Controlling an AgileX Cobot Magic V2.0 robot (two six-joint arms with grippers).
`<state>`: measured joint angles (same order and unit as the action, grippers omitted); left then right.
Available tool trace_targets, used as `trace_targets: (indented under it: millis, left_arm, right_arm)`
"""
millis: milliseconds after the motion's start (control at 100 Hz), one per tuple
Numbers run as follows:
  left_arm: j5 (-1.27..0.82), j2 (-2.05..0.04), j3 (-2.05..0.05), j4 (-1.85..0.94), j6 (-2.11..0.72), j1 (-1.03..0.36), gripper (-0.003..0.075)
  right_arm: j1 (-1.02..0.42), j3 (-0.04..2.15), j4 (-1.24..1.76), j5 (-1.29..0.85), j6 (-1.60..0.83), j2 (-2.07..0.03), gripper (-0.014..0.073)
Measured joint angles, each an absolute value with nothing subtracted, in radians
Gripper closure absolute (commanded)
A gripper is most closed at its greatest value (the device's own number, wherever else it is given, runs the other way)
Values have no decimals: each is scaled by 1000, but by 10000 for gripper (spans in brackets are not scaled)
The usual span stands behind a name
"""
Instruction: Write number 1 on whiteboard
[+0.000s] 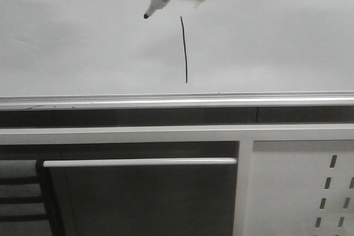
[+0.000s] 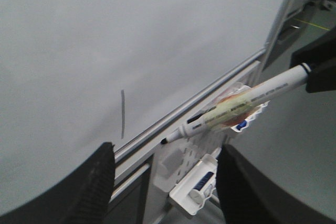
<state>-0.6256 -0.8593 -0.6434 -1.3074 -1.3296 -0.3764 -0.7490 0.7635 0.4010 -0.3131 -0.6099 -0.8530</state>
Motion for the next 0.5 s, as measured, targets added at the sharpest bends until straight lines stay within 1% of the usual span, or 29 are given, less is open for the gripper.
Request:
trace_targets:
  millis: [100, 290, 500]
  left_arm:
    - [-667, -896, -648, -1347, -1404, -413, 335]
    - [-663, -962, -649, -1362, -1473, -516, 335]
    - [-631, -1003, -649, -1362, -1523, -608, 335]
  right_arm:
    - [-749, 838, 401, -442, -610, -882, 636]
    - [-749, 948, 401, -605, -610, -953, 636]
    - [-749, 1010, 429, -675, -610, -989, 636]
